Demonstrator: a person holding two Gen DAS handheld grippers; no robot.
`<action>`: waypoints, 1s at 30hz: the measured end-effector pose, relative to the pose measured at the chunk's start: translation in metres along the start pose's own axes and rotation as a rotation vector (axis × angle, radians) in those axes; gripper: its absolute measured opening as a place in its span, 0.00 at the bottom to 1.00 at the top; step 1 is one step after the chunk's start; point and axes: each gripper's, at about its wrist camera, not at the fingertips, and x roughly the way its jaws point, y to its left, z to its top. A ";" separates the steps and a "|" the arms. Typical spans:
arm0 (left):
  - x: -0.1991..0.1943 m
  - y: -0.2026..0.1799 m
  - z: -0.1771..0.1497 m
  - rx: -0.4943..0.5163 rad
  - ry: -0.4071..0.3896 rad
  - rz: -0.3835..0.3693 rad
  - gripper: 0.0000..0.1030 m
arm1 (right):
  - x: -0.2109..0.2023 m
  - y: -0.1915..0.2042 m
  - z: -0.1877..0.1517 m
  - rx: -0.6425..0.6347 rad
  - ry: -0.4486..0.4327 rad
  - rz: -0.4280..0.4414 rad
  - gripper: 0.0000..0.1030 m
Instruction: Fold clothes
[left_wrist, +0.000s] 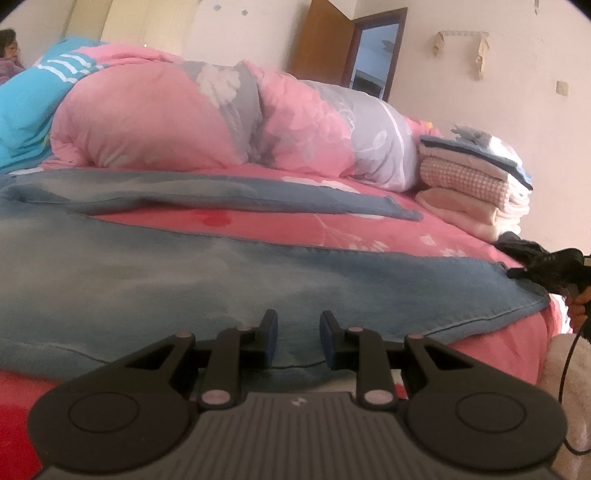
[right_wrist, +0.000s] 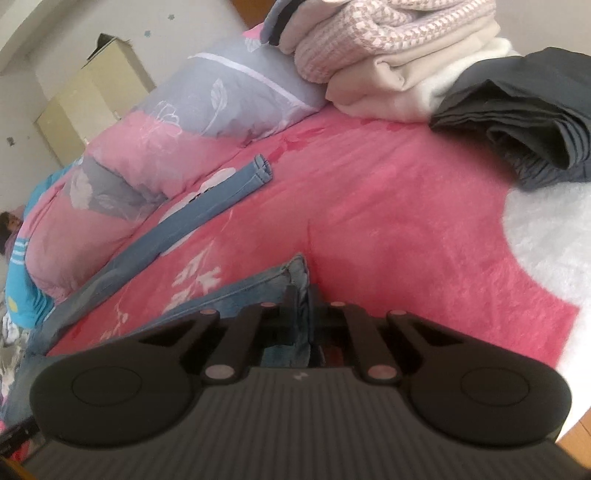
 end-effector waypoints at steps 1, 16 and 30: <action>-0.002 0.001 0.000 -0.005 -0.006 0.000 0.27 | -0.002 0.001 0.001 0.008 0.000 -0.012 0.05; -0.021 0.034 0.029 -0.119 -0.080 0.203 0.36 | -0.047 0.131 -0.003 -0.168 0.036 0.225 0.09; -0.004 0.078 0.021 -0.182 -0.026 0.403 0.32 | 0.087 0.344 -0.169 -0.630 0.322 0.503 0.07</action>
